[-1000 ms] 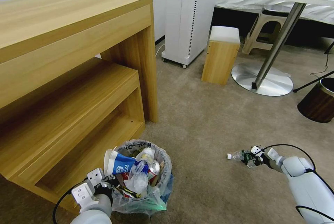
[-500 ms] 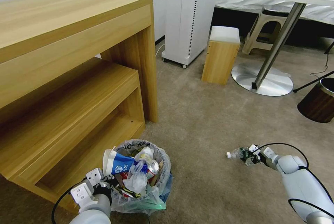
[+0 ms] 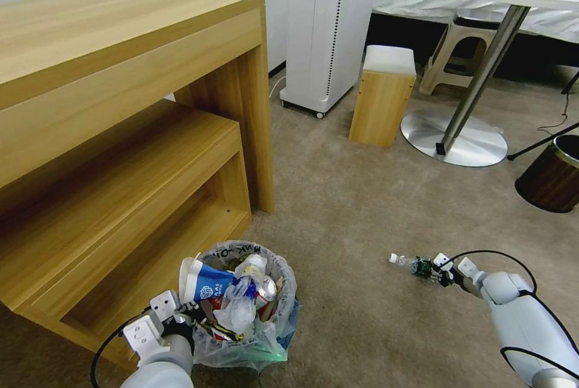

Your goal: Pick up the trash bin and place the garbage on the floor into it.

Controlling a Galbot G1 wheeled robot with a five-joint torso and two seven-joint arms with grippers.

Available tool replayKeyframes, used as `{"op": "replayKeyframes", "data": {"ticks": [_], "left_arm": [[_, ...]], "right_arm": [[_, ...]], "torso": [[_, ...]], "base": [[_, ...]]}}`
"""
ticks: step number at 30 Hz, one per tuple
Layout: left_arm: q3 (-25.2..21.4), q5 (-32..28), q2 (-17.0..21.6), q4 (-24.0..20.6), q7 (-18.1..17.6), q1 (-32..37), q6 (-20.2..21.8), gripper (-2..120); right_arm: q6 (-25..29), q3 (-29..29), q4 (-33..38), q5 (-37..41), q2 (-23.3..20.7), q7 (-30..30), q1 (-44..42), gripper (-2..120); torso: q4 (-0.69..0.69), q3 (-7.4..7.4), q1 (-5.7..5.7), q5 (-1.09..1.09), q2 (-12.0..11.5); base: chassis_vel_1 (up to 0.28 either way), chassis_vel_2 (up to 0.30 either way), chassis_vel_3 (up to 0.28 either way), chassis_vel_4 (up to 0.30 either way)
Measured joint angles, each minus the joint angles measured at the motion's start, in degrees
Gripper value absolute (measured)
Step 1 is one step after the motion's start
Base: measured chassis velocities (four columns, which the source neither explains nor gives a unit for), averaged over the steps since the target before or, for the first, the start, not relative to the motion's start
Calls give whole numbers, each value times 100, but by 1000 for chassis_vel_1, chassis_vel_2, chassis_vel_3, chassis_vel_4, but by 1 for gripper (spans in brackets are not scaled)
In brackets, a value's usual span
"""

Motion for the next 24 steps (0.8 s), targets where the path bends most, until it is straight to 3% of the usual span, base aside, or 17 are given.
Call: {"op": "replayKeyframes", "data": {"ticks": [8,11,16,20,24], "left_arm": [[-11,-12,20,0,0,-8,-11,1],[34,-12,5,-2,1,-14,-11,1],[72,1,-19,-5,0,-11,-12,1],[88,1,-24,-6,-3,0,-12,1],[93,1,-32,-3,-5,-3,-11,1]], "right_arm": [[446,-143,684,840,-141,-9,-391,9],[935,-438,1621,2536,-281,-298,-713,1],[1048,-555,2617,3599,-351,-817,-902,0],[843,-677,3842,5014,-388,-1468,-1059,0],[753,-845,4323,5736,-375,-1805,-1073,0]], "torso": [[0,1,0,8,0],[0,1,0,3,0],[1,1,0,-1,0],[1,1,0,0,0],[0,0,0,1,0]], "base": [[0,0,0,0],[0,0,0,0],[0,0,0,0],[0,0,0,0],[0,0,0,0]]}}
